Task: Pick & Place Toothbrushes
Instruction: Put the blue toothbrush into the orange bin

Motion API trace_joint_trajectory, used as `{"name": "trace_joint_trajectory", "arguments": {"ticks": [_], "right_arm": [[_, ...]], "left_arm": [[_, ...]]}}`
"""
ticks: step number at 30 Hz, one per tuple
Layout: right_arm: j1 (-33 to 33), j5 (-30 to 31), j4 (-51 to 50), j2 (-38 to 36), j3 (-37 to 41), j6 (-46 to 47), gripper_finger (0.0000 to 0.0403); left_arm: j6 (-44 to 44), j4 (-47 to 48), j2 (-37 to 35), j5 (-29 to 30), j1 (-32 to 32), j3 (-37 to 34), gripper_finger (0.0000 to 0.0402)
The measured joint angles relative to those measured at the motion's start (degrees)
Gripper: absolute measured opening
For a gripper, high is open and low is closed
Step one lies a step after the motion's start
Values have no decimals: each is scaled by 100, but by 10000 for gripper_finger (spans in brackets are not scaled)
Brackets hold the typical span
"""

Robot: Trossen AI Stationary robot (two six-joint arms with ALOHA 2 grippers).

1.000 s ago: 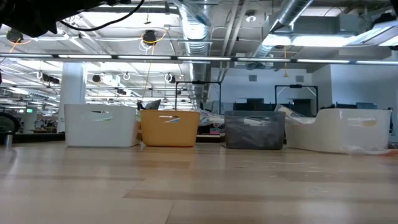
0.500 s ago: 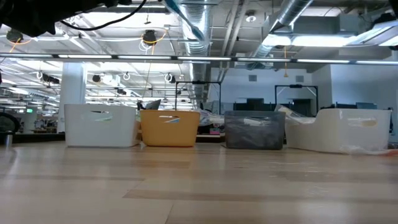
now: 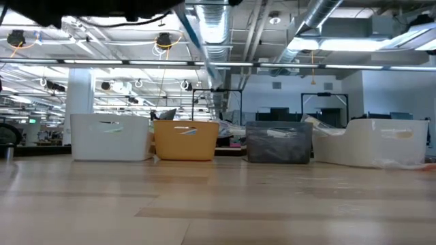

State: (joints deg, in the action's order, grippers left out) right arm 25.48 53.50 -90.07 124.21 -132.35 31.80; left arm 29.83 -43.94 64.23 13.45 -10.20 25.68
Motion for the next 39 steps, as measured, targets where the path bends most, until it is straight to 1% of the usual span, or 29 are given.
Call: {"name": "trace_joint_trajectory", "arguments": {"ticks": [3, 6, 8, 11, 13, 14, 18, 20, 22, 24, 25, 28, 29, 33, 39], "right_arm": [[209, 66, 5, -50, -30, 24, 99], [391, 84, 4, -60, -2, 108, 100], [494, 275, 4, -79, -10, 140, 100], [678, 600, 5, -84, -11, 181, 100], [782, 661, 3, -84, -11, 183, 100], [824, 672, 5, -84, -11, 189, 100], [867, 756, 6, -80, -11, 233, 100], [858, 762, 5, -80, -11, 241, 100], [860, 762, 5, -80, -11, 277, 100], [856, 760, 5, -80, -11, 279, 100], [853, 757, 5, -78, -11, 279, 100], [836, 758, 5, -78, 20, 282, 100], [823, 760, 5, -78, 67, 290, 100], [792, 747, 4, -71, 279, 296, 100], [687, 743, 3, -71, 423, 428, 100]], "left_arm": [[-191, 1436, 0, 399, 0, 673, 17], [-278, 2450, 0, 690, 45, 1370, 17], [-509, 3195, 0, 739, 178, 1944, 17], [-922, 4633, 84, 756, 579, 2901, 17], [-1329, 5519, 216, 533, 964, 3473, 17], [-1534, 5880, 299, 323, 1181, 3735, 17], [-2140, 6801, 700, -829, 2109, 4641, 17], [-2417, 7135, 1010, -1146, 2532, 4954, 17], [-2471, 7447, 1322, -1200, 2877, 5153, 17], [-2482, 7529, 1603, -1308, 3159, 5251, 17], [-2511, 7582, 1737, -1466, 3300, 5258, 17], [-2584, 7600, 2117, -2273, 3688, 5258, 17], [-2586, 7607, 2216, -2431, 3794, 5258, 17], [-2586, 7633, 2555, -2527, 4173, 5258, 17], [-2716, 7701, 3022, -2886, 4408, 5260, 18]]}}
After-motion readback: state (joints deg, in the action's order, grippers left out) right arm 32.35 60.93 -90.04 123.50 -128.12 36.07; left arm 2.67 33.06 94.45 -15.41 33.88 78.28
